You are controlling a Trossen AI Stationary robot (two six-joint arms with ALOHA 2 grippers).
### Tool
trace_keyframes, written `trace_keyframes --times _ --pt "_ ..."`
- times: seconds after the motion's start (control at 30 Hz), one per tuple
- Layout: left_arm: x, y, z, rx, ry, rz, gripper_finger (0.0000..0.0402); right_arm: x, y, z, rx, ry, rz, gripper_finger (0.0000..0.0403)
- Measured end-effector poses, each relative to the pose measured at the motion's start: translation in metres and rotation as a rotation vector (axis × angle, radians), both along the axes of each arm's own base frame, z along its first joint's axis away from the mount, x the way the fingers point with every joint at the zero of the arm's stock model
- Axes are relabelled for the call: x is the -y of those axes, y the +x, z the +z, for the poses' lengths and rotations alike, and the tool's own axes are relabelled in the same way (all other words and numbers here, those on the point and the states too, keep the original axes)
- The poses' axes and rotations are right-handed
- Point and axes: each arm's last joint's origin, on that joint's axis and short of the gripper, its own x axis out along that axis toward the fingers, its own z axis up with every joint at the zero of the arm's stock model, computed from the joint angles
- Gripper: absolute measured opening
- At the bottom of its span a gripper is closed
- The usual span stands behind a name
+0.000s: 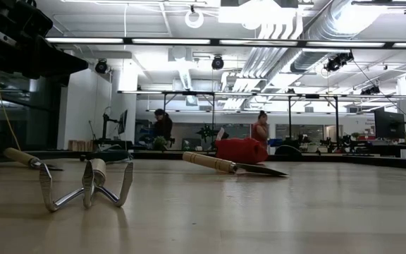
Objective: Pick & Place Garden tools in Gardening bag
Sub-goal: Put the right green shear scissors into the gardening bag
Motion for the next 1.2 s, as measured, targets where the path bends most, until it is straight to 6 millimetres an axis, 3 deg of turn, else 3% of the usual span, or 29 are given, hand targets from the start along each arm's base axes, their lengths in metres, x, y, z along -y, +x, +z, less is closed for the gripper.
trace_keyframes --times 0.63,1.2 --pt "0.0 0.0 0.0 0.0 0.0 0.0 0.0001 0.0 0.005 -0.012 0.057 -0.118 -0.061 0.0003" --pt "0.0 0.0 0.0 0.0 0.0 0.0 0.0001 0.021 0.008 0.004 0.135 -0.052 -0.113 0.0003"
